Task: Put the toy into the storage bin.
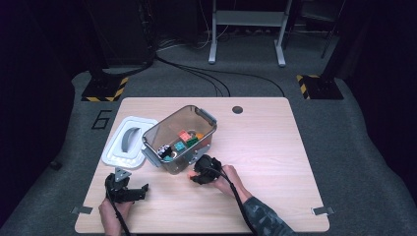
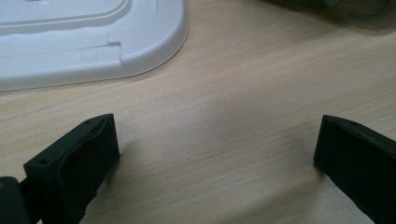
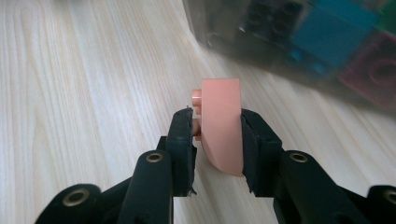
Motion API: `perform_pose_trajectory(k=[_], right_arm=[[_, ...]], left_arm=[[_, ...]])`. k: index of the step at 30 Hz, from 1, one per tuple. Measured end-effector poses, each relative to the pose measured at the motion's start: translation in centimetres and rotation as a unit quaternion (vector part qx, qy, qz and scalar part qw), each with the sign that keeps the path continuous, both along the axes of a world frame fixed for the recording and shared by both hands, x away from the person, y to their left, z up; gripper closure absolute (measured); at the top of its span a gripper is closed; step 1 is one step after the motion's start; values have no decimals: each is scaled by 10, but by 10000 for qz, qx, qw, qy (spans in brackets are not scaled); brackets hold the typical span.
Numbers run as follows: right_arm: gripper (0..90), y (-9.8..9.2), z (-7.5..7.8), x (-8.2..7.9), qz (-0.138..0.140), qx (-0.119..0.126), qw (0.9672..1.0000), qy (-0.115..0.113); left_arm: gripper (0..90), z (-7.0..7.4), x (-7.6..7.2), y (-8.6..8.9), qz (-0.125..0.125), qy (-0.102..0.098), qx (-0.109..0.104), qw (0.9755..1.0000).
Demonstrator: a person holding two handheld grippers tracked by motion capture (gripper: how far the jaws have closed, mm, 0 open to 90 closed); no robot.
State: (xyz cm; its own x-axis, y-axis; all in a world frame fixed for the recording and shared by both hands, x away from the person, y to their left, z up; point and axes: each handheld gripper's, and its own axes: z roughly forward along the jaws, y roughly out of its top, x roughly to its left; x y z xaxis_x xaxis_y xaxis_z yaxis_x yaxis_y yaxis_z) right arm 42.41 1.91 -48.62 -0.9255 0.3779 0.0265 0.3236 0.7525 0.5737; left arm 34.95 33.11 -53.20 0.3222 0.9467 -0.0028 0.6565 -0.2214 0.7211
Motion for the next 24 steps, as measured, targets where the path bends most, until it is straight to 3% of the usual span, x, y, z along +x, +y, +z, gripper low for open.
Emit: perform_pose_trajectory(k=[1,6,17,24], right_arm=[[676,-12,1,0,-111,49,9999,-42],[677,-35,3,4,-556,199,9983,-14],[678,-61,13,18,-1086,424,9932,-69],[678,-74,19,31,-1282,495,9904,-152]], left_arm=[[0,0,0,0,-2,4,2,10000],[0,0,0,1,-37,24,41,10000],[0,0,0,0,-3,-3,0,10000],[0,0,0,0,-31,19,37,10000]])
